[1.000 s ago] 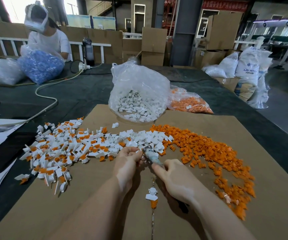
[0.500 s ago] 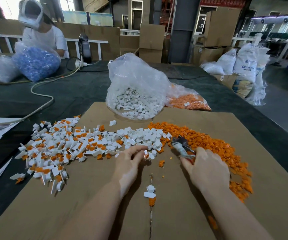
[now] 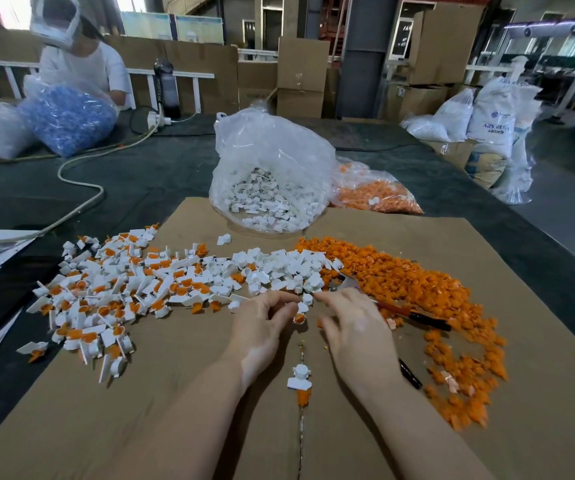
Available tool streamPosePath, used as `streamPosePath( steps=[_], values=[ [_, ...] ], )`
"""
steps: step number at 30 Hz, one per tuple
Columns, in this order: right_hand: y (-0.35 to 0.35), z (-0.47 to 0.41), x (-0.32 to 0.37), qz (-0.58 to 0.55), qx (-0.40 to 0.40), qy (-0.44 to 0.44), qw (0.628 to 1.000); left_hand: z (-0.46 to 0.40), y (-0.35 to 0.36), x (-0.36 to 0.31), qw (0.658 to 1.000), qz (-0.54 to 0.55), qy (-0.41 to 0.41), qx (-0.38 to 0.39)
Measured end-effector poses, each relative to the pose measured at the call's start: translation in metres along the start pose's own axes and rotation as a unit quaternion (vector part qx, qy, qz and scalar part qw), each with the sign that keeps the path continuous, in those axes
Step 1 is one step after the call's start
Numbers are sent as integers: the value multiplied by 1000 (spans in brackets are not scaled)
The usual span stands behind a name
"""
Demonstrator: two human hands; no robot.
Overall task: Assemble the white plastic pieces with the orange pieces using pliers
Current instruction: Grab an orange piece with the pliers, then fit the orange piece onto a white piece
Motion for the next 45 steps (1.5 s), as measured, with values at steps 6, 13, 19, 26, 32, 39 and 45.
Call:
streamPosePath(
  steps=[6, 13, 19, 26, 32, 39, 45],
  values=[
    [16, 9, 4, -123, 4, 56, 991, 4, -2, 0, 1000, 13, 16, 13],
    [16, 11, 2, -126, -8, 86, 988, 11, 0, 0, 995, 85, -2, 58],
    [13, 14, 1, -145, -31, 85, 985, 12, 0, -2, 997, 69, 9, 41],
    [11, 14, 4, -148, -23, 45, 988, 12, 1, -1, 997, 61, 20, 38],
    [12, 14, 3, -126, -37, 51, 990, 11, 2, -1, 999, 4, 44, 32],
    [12, 14, -4, -93, -94, 134, 982, 11, -1, 0, 1000, -3, 19, -16],
    [13, 14, 1, -134, -41, 48, 989, 14, -2, -3, 997, 70, 6, 23]
  ],
)
Point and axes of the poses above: each hand's wrist, its own z-axis away from the middle knuckle, its own y-axis out of the palm, x = y × z, the point moved 2 cm from there along -z, towards the middle knuckle, and after that the axes turned 8 degrees about -z, right-handed, at the moved point
